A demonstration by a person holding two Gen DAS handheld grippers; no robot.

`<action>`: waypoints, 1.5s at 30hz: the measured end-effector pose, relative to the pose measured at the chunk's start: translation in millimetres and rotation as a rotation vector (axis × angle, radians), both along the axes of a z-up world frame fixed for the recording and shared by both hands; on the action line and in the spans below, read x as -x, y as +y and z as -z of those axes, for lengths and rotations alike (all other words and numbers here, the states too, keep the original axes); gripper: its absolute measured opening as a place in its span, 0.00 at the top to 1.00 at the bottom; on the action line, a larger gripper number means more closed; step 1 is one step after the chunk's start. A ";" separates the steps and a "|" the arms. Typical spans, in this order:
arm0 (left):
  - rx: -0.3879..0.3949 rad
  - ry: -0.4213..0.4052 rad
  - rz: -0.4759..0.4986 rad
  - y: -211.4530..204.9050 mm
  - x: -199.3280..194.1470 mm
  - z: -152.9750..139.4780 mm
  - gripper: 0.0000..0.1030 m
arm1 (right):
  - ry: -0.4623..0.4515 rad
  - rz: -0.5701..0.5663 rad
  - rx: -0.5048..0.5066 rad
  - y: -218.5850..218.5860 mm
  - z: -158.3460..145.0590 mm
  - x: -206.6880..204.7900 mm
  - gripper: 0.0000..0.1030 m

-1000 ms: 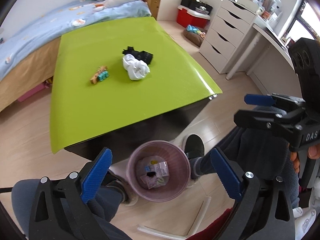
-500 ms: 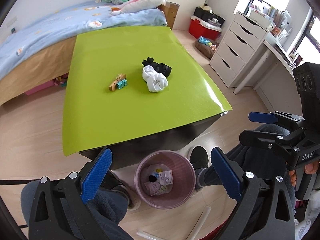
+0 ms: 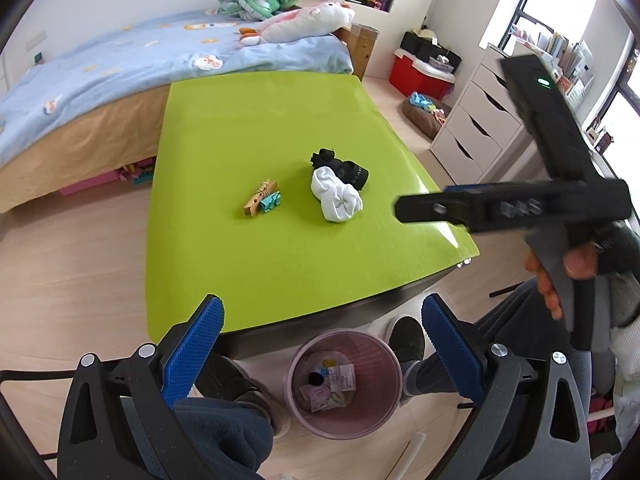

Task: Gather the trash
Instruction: 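Reach the right gripper to the white socks and grasp them, then grasp the black pouch with the left gripper while the right gripper holds the socks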

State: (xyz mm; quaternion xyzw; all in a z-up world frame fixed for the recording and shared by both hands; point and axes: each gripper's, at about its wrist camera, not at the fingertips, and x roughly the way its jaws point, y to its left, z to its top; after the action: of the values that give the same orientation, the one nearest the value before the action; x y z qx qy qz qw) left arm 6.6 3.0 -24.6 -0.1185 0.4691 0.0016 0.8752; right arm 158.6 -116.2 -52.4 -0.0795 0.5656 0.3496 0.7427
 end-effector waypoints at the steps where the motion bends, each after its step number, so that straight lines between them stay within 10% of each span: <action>1: 0.002 0.001 -0.004 1.9 -0.3 0.5 0.08 | 0.006 -0.003 0.014 7.6 4.0 -7.3 0.05; 15: 0.035 0.018 -0.032 14.0 -2.7 10.0 0.08 | 0.144 -0.001 0.170 72.5 70.3 -76.1 0.20; 22: 0.051 0.028 -0.036 15.7 -3.2 14.2 0.08 | 0.153 0.014 0.219 75.5 89.1 -84.5 0.71; 45: -0.024 0.057 0.089 13.4 -110.5 11.4 0.07 | 0.095 0.093 0.040 -10.5 33.9 -51.0 0.73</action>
State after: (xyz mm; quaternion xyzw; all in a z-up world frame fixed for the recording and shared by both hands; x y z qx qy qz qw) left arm 117.1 16.4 -36.0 -0.0871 0.4984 -0.0283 0.8621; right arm 209.6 -126.7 -86.3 -0.0515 0.6101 0.3068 0.7287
